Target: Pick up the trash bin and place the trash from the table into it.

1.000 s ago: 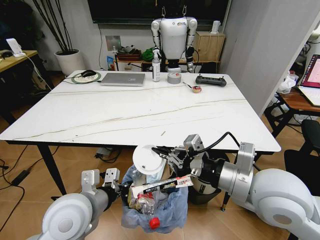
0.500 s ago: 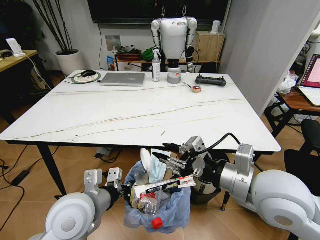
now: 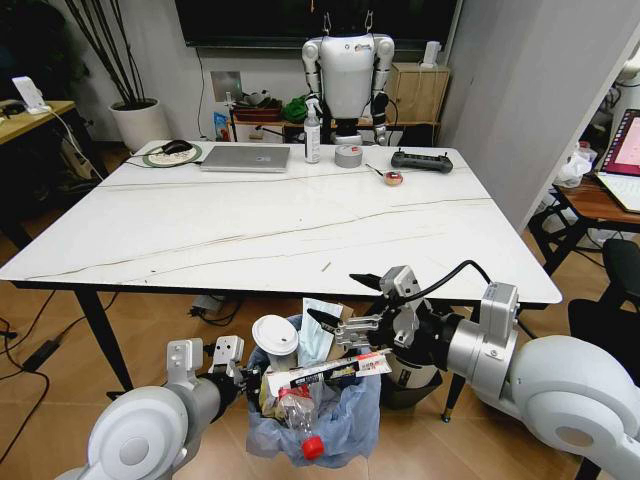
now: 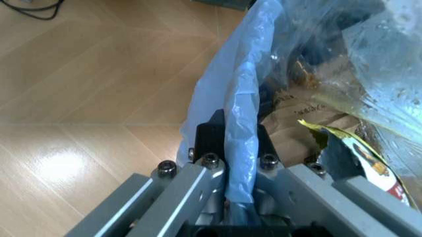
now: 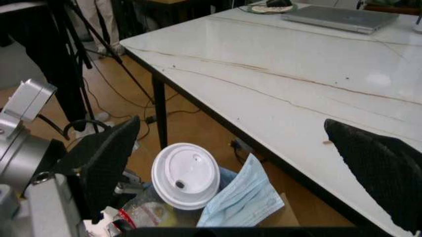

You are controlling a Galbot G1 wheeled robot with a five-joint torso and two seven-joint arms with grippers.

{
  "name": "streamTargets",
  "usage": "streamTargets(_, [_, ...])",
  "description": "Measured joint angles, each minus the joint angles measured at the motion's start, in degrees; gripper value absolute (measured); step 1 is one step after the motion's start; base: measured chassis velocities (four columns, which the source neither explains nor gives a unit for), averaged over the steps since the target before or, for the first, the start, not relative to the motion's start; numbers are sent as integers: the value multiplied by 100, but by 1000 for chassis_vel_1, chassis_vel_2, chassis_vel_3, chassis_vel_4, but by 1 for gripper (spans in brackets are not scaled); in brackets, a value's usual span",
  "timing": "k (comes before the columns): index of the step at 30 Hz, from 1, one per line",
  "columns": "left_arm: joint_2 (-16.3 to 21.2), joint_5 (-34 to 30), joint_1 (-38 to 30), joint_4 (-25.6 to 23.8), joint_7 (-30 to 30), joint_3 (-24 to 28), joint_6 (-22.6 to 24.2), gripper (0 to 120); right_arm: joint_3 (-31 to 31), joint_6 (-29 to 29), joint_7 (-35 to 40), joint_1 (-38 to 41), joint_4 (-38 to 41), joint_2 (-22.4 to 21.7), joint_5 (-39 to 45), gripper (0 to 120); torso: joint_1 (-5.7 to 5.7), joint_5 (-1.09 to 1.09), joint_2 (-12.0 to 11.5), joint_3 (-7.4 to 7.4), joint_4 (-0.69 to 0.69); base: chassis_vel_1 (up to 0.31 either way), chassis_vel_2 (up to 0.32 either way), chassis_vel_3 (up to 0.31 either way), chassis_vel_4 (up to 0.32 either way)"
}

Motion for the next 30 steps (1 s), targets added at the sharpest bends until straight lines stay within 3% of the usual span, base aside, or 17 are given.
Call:
streamTargets(17, [209, 78, 544, -207, -21, -507, 0, 0, 510, 260, 550, -105, 0, 392, 26, 100, 0, 0, 0, 0, 1, 0, 0, 0, 0])
streamTargets(21, [266, 85, 631, -252, -31, -639, 0, 0, 786, 305, 943, -268, 0, 704, -74, 100, 0, 0, 0, 0, 1, 0, 0, 0, 0])
streamTargets(30, [271, 241, 844, -284, -30, -824, 0, 0, 2136, 399, 951, -1779, -2, 1392, -1030, 100, 0, 1, 0, 0, -1, 0, 0, 0, 0])
